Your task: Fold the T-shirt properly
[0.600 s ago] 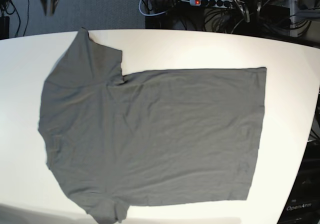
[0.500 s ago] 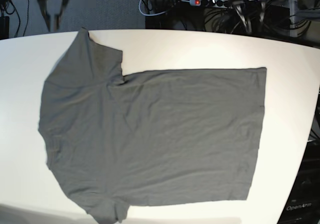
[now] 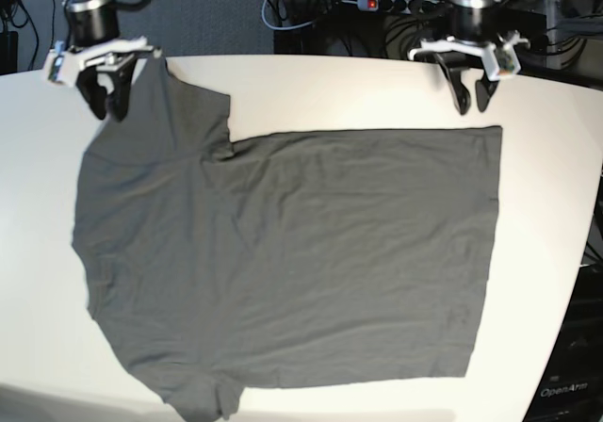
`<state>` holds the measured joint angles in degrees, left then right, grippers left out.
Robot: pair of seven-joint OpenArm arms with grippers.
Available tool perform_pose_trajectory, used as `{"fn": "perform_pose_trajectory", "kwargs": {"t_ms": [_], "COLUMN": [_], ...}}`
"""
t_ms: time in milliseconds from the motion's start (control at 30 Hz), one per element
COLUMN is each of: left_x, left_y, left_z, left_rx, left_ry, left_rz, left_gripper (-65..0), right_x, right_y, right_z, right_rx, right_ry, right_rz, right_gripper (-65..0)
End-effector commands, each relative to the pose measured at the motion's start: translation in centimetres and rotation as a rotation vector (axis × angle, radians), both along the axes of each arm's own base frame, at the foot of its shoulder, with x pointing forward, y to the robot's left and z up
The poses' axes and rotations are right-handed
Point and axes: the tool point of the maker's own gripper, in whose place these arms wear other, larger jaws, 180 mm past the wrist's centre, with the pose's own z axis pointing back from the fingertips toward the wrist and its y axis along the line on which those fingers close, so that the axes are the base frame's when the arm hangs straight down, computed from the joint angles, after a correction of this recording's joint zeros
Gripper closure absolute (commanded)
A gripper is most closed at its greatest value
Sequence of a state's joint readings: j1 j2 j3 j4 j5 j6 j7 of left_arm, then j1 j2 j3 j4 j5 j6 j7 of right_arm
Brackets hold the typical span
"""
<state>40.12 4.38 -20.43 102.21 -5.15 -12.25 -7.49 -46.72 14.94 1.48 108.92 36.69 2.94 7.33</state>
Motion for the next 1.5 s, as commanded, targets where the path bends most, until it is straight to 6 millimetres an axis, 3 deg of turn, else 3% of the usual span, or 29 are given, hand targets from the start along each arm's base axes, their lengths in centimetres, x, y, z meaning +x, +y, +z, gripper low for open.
{"fn": "perform_pose_trajectory", "kwargs": {"t_ms": [0,167,267,333,467,567,667,1000,1200,1333,1467], "left_x": [0.5,2.5,2.8,2.6,2.4,2.0,1.8,1.5,1.2,0.6,0.1], "left_y": [1.3,3.0,4.0,4.6,6.2,6.8,7.4,7.6,7.6,7.6,9.0], "left_z": [1.6,1.4,1.4,1.1,0.7,0.3,0.5,0.4,0.2,0.2,0.5], "left_rx": [0.018,-0.003,0.002,-0.005,0.004,0.003,0.011,0.013,0.013,0.017,0.036], "left_ry": [-0.037,0.028,0.043,0.048,0.052,0.06,0.059,0.064,0.073,0.085,0.082], "left_rz": [0.009,-0.032,-0.048,-0.043,-0.019,-0.009,0.006,0.011,0.011,0.01,0.046], "left_gripper": [-18.7,-18.7,-18.7,-18.7,-18.7,-18.7,-18.7,-18.7,-18.7,-18.7,-18.7], "right_x": [0.7,3.9,5.0,5.6,5.5,5.6,5.2,3.7,3.6,4.2,4.5], "right_y": [0.0,-0.2,-0.1,-1.2,-3.9,-4.4,-4.7,-9.3,-8.9,-7.6,-7.5], "right_z": [1.1,1.2,1.7,1.5,-1.2,-2.6,-3.3,-5.0,-6.6,-6.6,-7.8], "right_rx": [0.017,0.232,0.331,0.376,0.473,0.526,0.581,0.558,0.61,0.627,0.653], "right_ry": [-0.031,0.016,0.017,0.012,0.081,0.117,0.133,0.188,0.233,0.233,0.272], "right_rz": [0.024,0.038,0.056,0.025,-0.075,-0.056,-0.042,-0.149,-0.162,-0.06,-0.041], "right_gripper": [-20.9,-22.6,-22.6,-22.6,-22.6,-22.6,-22.6,-22.6,-22.6,-22.6,-22.6]}}
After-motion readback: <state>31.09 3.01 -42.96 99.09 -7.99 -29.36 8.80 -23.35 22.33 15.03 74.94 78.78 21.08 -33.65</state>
